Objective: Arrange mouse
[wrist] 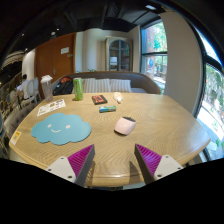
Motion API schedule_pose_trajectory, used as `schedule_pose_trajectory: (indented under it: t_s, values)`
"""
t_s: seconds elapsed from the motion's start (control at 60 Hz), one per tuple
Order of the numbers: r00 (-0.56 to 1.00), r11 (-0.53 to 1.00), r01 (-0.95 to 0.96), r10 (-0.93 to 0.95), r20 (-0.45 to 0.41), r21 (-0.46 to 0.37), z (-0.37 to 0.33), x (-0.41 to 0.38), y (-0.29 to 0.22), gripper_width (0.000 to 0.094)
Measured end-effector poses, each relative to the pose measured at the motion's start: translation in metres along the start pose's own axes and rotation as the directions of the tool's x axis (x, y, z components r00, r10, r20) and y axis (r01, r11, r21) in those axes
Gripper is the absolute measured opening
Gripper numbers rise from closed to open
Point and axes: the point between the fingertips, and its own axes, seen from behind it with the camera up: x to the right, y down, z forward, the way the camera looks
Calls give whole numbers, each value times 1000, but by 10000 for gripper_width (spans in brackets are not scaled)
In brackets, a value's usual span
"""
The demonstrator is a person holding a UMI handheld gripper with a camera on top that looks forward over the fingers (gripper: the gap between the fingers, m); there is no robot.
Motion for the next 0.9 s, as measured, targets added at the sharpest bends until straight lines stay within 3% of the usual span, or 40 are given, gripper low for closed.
schedule_pose_trajectory:
  t_s: [0.217, 0.567, 0.767, 0.867, 0.9]
  values:
    - [997, 994, -72, 74, 28, -82, 84, 26, 3, 831]
    - [993, 988, -113, 115, 13, -102, 152, 28, -40, 815]
    - [986, 979, -161, 164, 18, -125, 183, 24, -58, 739]
    - [994, 987, -97, 90, -56, -130, 187, 35, -53, 564]
    - [995, 990, -76, 67, -72, -119, 186, 37, -54, 563]
